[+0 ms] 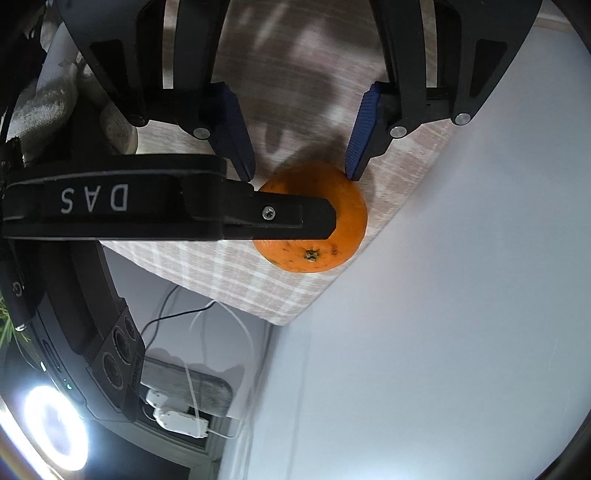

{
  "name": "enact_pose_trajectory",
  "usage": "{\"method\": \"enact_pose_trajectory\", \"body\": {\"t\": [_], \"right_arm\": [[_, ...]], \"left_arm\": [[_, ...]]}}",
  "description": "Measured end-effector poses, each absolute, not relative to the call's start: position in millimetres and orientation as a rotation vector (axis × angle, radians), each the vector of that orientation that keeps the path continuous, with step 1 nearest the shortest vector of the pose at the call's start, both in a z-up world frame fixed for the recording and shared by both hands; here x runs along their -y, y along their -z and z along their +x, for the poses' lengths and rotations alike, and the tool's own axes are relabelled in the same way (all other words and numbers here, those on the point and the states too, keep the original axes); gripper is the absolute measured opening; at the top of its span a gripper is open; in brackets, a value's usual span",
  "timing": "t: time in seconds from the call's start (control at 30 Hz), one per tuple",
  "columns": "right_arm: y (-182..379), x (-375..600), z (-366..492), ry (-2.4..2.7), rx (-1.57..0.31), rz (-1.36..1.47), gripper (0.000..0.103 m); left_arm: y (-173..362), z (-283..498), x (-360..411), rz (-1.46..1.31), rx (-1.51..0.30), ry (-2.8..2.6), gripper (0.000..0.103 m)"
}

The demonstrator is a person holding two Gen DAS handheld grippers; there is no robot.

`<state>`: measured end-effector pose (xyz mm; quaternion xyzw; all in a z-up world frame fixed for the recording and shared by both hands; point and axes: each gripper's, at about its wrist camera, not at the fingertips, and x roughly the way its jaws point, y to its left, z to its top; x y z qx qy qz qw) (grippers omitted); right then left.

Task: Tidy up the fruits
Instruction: 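Close the right gripper around the large orange, then carry the large orange with the right gripper onto the plate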

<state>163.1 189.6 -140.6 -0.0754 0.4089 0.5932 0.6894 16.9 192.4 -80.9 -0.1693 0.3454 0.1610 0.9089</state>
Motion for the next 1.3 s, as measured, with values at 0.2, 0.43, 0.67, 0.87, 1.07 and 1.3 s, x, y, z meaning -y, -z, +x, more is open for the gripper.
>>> {"method": "enact_pose_trajectory", "body": {"t": [0.2,0.43,0.67,0.87,1.07,1.3], "right_arm": [[136,-164,155,-1.3,-0.883,-0.163,0.069],[122,-113,143,-1.24,-0.823,-0.138,0.068],[96,-50,150,-1.168,-0.764,-0.079,0.068],[76,21,157,-1.108,-0.735,-0.015,0.068],[66,79,166,-1.039,-0.714,0.042,0.068],[60,145,170,-0.966,-0.69,0.101,0.067]], "left_arm": [[73,13,-167,-0.324,-0.706,-0.295,0.045],[58,17,-131,-0.27,-0.697,-0.239,0.044],[35,26,-84,-0.198,-0.67,-0.157,0.044],[25,44,-42,-0.15,-0.661,-0.079,0.044],[20,64,2,-0.104,-0.662,0.008,0.044],[15,85,56,-0.055,-0.661,0.111,0.044]]}}
